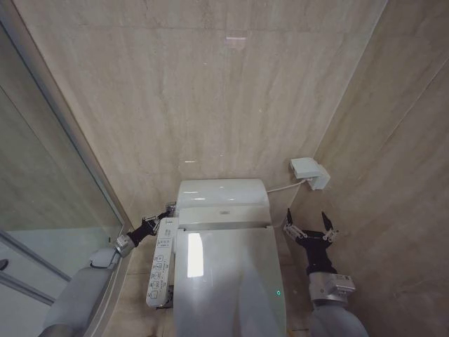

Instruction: Open the toilet lid, clean the toilet bowl with a toilet brush, close the toilet lid, and flush.

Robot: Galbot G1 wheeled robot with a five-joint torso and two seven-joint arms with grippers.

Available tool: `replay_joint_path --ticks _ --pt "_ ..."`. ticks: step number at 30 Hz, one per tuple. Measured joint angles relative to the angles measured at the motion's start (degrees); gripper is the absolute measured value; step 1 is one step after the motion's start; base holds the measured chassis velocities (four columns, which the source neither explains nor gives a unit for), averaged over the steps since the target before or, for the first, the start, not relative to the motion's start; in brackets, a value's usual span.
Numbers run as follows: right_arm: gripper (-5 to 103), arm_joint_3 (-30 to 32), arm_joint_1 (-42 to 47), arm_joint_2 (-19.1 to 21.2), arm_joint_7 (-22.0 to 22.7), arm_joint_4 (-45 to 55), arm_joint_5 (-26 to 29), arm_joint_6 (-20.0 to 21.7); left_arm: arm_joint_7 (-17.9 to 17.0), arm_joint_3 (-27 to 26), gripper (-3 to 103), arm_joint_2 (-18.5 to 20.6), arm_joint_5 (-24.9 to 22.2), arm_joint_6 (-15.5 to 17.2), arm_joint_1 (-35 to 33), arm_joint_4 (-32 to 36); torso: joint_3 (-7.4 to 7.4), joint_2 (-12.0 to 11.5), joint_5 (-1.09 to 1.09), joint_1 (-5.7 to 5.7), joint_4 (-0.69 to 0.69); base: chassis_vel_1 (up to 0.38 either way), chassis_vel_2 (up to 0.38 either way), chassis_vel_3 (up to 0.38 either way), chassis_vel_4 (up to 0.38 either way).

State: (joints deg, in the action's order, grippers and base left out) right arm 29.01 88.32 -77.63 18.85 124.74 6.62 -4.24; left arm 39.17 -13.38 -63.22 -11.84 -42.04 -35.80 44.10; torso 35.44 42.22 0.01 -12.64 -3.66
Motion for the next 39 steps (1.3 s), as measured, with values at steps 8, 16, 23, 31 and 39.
replay_joint_path --ticks 8,16,23,31,39 --pt "100 0.0 0.0 0.0 0.0 0.0 0.0 0.0 0.0 -0.1 0 -0.4 0.0 0.1 -0.1 0.1 0.0 0.0 0.0 0.0 0.01 0.0 0.0 0.0 0.0" --pt "100 0.0 0.0 0.0 0.0 0.0 0.0 0.0 0.2 -0.4 0 -0.4 0.1 0.2 -0.4 0.5 0.01 0.0 -0.01 -0.01 0.0 0.0 0.0 0.0 0.0" --pt "100 0.0 0.0 0.0 0.0 0.0 0.0 0.0 0.4 -0.7 0 -0.3 0.2 0.3 -0.8 0.8 0.01 0.0 -0.02 -0.01 -0.02 0.0 0.0 0.0 0.0" --pt "100 0.0 0.0 0.0 0.0 0.0 0.0 0.0 0.6 -0.9 0 -0.2 0.2 0.3 -0.9 0.9 0.01 0.0 -0.03 -0.01 -0.02 0.0 0.0 0.0 0.0" --pt "100 0.0 0.0 0.0 0.0 0.0 0.0 0.0 0.9 -1.3 0 -0.3 0.3 0.6 -1.0 1.2 0.01 0.0 -0.02 -0.01 -0.02 0.0 0.0 0.0 0.0"
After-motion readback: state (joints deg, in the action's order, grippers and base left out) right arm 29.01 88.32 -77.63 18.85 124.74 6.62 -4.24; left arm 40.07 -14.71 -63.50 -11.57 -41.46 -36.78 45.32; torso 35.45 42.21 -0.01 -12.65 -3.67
